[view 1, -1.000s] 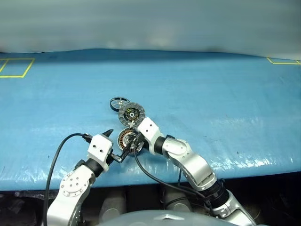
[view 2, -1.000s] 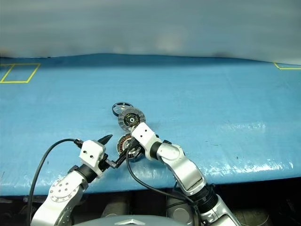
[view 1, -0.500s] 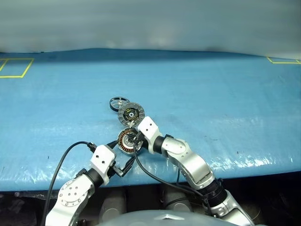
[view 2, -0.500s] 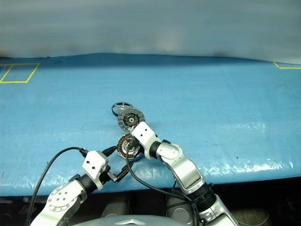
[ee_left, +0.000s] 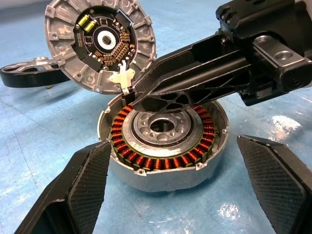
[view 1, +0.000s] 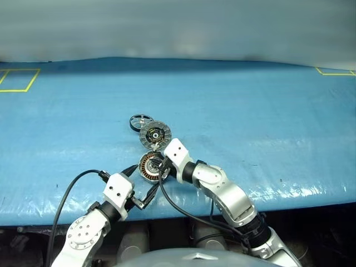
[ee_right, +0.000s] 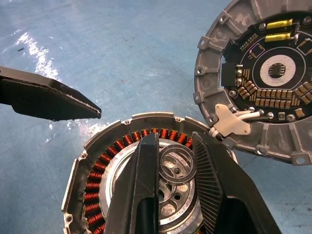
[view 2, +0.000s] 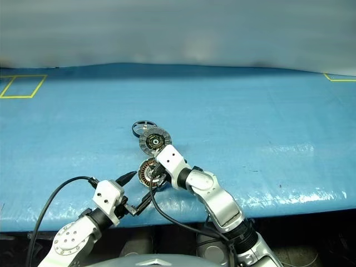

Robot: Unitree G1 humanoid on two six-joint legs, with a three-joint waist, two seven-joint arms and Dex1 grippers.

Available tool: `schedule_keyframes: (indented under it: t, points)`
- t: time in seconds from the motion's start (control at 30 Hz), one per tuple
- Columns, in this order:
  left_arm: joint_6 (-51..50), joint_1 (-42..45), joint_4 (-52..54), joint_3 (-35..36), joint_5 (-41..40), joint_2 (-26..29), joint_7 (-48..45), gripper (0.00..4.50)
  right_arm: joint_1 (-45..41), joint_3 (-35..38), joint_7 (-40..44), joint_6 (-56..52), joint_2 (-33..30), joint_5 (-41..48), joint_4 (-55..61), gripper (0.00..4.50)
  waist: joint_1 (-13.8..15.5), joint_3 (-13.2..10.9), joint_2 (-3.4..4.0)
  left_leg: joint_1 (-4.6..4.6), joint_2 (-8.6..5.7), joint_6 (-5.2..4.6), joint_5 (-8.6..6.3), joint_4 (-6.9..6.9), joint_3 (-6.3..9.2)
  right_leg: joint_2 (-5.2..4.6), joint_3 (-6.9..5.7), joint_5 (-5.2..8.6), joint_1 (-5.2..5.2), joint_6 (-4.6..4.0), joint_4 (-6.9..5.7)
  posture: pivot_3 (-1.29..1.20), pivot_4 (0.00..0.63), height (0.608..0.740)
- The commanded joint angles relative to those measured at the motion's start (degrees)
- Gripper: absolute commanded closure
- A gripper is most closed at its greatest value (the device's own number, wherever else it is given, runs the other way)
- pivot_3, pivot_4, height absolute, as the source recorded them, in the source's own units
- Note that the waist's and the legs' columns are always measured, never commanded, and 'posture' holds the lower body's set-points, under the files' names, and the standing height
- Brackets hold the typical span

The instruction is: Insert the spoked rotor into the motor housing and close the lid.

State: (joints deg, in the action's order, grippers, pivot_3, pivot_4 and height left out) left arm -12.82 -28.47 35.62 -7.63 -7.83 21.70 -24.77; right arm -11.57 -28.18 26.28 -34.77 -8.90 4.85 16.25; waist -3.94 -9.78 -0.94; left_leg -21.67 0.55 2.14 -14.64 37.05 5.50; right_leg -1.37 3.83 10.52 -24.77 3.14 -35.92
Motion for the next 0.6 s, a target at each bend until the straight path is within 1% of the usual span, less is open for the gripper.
schedule_keyframes:
  t: [0.03,0.43,0.6]
  points:
    - [2.2,-0.3,-0.3,0.6,-0.5,-0.3,0.0,0.0,0.1,-0.3,0.4,0.5,0.5,0.4,0.6,3.83,0.0,0.0,0.0,0.0,0.0,0.0,0.0,0.0,0.0,0.0,0.0,0.0,0.0,0.0,0.0,0.0,0.15,0.74]
    - [2.8,-1.0,-1.6,0.6,-0.1,0.7,-1.1,0.0,1.3,-0.9,0.5,-0.5,0.3,0.3,0.0,3.83,0.0,0.0,0.0,0.01,0.02,0.0,0.0,0.01,-0.01,0.01,0.0,0.0,0.0,0.0,-0.01,0.0,0.15,0.74]
    - [3.2,-0.8,-2.3,0.5,-0.1,0.5,-1.3,0.0,1.1,-0.1,0.0,-0.2,1.1,0.5,-1.2,3.83,0.0,0.0,0.0,0.02,0.02,0.0,-0.01,0.01,-0.02,0.01,0.0,0.0,0.0,0.0,-0.01,0.0,0.15,0.74]
